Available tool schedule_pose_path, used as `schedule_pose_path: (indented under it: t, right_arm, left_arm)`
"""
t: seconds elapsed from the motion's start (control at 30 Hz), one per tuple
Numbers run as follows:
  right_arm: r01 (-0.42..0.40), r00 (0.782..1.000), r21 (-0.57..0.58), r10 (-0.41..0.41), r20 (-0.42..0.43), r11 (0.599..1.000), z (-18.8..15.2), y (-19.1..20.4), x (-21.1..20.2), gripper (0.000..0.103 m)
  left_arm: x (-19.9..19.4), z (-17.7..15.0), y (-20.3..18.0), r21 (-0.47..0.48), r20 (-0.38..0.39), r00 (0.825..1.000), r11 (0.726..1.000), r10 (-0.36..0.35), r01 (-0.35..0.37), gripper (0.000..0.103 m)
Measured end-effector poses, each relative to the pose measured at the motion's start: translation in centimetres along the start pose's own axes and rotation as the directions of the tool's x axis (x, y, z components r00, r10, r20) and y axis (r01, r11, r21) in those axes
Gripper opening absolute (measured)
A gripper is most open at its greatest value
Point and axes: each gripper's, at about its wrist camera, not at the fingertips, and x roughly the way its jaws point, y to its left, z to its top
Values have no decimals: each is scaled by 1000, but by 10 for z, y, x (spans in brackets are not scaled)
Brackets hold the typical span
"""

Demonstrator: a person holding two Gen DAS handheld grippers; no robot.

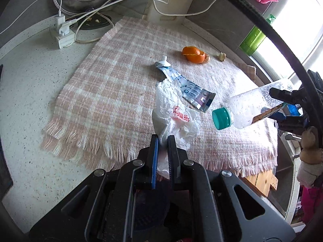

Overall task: Collect trash
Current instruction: 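Lift the bottle with the right tool while the left tool lifts the plastic bag, then carry the bottle and plastic bag with both tools down over the blue wastebasket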

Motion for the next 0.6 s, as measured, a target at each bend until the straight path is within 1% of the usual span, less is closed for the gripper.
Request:
schedule_pose_path:
  t: [0.23,0.43,0.6]
  right_arm:
    - [7,996,-47,-12,-89,999,-42,1,3,57]
    - [29,988,-103,-44,-146,994,-71,4,13,57]
    - [31,978,-137,-58,-199,990,-95,6,20,57]
  left_arm:
    - [-15,-26,2,22,-8,1000,1000,17,-17,7]
    - [-23,-47,3,25,-15,1000,999,23,-23,7]
    - [-26,-66,5,30,-30,999,999,30,-29,7]
